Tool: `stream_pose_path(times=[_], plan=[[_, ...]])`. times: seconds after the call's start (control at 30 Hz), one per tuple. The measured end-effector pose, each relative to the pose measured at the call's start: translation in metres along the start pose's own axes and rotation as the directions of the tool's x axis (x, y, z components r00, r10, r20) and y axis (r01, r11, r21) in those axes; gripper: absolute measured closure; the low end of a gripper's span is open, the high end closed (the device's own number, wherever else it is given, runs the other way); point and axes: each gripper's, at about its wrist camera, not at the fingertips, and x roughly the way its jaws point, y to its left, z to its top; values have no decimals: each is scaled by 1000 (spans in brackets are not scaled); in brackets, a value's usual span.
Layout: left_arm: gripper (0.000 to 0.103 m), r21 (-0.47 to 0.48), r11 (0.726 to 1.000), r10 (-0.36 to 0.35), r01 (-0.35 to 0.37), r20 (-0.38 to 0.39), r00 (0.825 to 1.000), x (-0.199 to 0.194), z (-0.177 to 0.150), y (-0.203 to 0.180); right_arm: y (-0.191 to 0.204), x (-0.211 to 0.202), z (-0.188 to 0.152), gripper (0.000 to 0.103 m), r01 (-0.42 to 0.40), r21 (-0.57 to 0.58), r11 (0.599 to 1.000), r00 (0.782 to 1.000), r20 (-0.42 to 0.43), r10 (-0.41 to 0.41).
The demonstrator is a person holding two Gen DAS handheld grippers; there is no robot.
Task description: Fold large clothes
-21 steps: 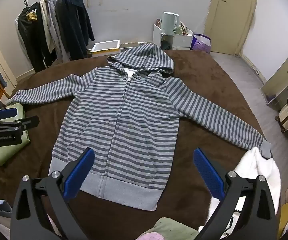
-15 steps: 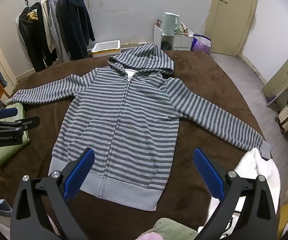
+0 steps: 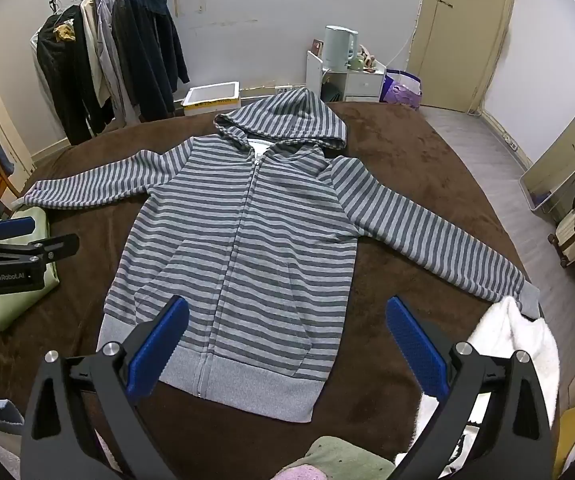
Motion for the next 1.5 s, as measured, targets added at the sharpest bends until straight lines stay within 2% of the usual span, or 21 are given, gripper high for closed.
stream_pose_path(times=[1.5], plan=[[6, 14, 1000, -5, 4, 34, 999, -8, 1, -3, -2, -2, 1, 5, -3, 10, 1000, 1000, 6, 3]])
